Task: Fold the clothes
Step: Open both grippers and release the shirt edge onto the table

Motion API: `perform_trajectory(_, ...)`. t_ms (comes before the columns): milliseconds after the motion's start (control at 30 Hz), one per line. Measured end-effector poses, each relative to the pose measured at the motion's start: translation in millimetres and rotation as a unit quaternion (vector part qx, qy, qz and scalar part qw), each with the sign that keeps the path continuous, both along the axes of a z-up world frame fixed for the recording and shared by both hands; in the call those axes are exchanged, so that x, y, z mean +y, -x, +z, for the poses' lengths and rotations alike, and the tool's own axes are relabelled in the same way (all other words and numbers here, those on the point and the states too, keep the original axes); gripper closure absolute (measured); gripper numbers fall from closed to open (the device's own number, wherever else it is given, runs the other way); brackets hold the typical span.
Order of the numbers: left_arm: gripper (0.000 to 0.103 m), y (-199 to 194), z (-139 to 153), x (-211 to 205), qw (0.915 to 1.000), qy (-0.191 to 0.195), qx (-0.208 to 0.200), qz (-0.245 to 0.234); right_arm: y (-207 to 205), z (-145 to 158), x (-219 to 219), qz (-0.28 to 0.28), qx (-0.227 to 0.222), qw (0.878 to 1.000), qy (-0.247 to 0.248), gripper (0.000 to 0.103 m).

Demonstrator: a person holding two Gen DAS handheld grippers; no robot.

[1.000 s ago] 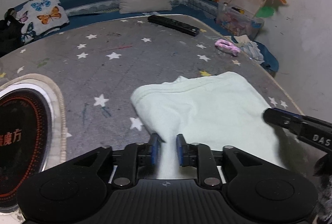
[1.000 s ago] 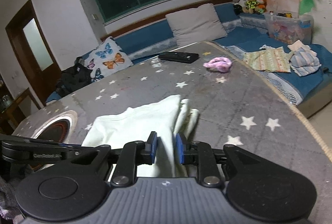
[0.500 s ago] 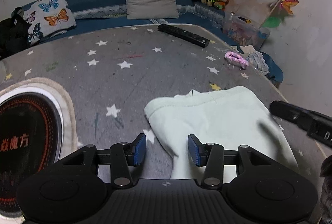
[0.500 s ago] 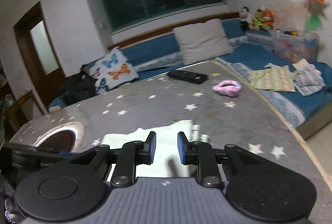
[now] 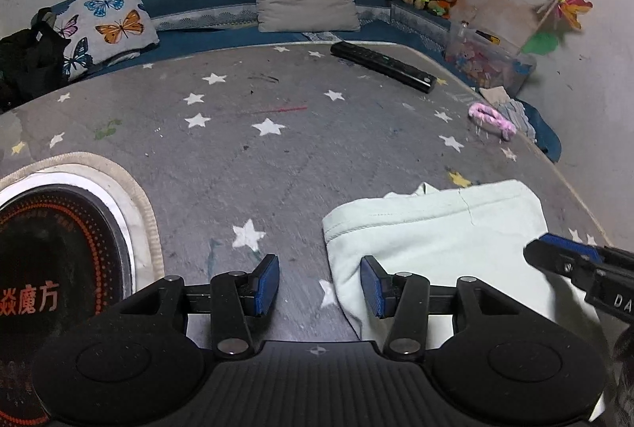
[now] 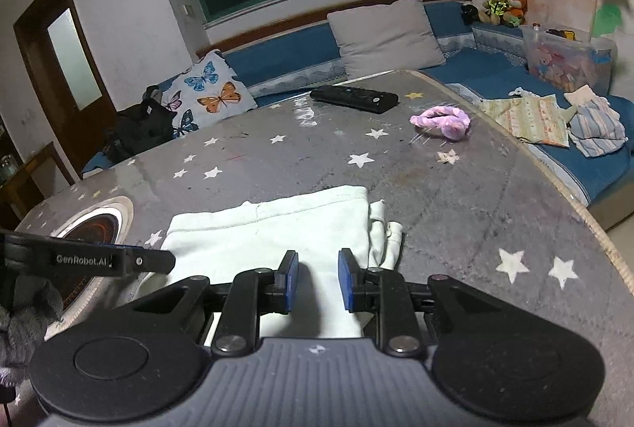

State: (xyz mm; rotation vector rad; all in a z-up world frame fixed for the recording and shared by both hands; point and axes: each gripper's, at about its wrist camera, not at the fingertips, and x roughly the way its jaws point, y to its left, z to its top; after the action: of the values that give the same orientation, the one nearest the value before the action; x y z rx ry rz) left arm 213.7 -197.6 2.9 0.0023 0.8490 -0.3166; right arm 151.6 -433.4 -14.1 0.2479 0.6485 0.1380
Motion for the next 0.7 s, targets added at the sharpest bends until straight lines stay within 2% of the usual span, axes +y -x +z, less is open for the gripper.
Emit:
perform_trajectory(100, 0.055, 5.7, 3.8, -0.5, 0.9998, 0.004, -0.012, -0.013, 3.3, 2.7, 3.0, 0.003, -0.003, 1.000, 0.008, 0.081)
perform_trajectory(233, 0.055, 8.3, -3.8, -5.8, 0.9994, -0.021, -0.012, -0.023, 14.8, 7.6, 10.6, 0.020, -0.009, 0.999, 0.027, 0.080)
perform_trajectory(333, 0.054, 9.2, -5.9, -3.0, 0.9996, -0.019, -0.010, -0.016, 24.3, 8.8, 15.3, 0.034, -0.013, 0.998, 0.044, 0.073)
perform_trajectory(500, 0.055, 19.5, -2.9, -2.1, 0.9990, -0.032, -0.019, -0.027, 51.6, 12.1, 20.9, 0.055, -0.021, 0.996, 0.065, 0.068)
perform_trajectory(700, 0.055, 33.3, -7.2, -1.2, 0.9979, -0.048, -0.025, -0.035, 85.4, 8.7, 27.2, 0.070, -0.028, 0.994, 0.085, 0.068)
